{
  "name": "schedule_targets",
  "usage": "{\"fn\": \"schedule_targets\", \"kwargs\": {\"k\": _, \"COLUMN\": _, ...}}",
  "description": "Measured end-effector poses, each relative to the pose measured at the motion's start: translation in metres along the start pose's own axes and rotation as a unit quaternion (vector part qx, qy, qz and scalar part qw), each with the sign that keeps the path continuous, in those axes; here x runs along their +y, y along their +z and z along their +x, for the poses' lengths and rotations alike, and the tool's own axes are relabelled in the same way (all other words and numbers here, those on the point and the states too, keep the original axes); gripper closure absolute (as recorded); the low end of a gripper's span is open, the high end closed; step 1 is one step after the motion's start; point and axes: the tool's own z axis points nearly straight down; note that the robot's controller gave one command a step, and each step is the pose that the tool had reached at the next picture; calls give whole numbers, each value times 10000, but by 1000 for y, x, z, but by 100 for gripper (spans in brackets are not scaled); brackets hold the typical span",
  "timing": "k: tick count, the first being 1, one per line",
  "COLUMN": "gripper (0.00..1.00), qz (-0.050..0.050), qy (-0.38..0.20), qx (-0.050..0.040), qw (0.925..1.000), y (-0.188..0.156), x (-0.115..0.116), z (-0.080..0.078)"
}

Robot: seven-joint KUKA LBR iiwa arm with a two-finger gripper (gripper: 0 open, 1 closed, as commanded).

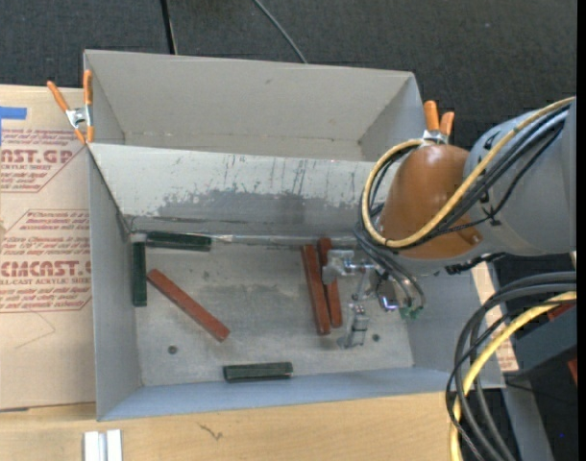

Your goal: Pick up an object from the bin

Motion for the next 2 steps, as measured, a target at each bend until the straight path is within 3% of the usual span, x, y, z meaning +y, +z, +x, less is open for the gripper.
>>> {"fn": "schedule_targets", "kwargs": {"k": 1, "gripper": 0, "qz": 10, "qy": -9, "qx": 8, "qw": 10000, "y": 19, "x": 9, "z": 6}}
{"fn": "schedule_targets", "kwargs": {"k": 2, "gripper": 0, "qz": 12, "qy": -428, "qx": 9, "qw": 9991, "y": 21, "x": 14, "z": 7}}
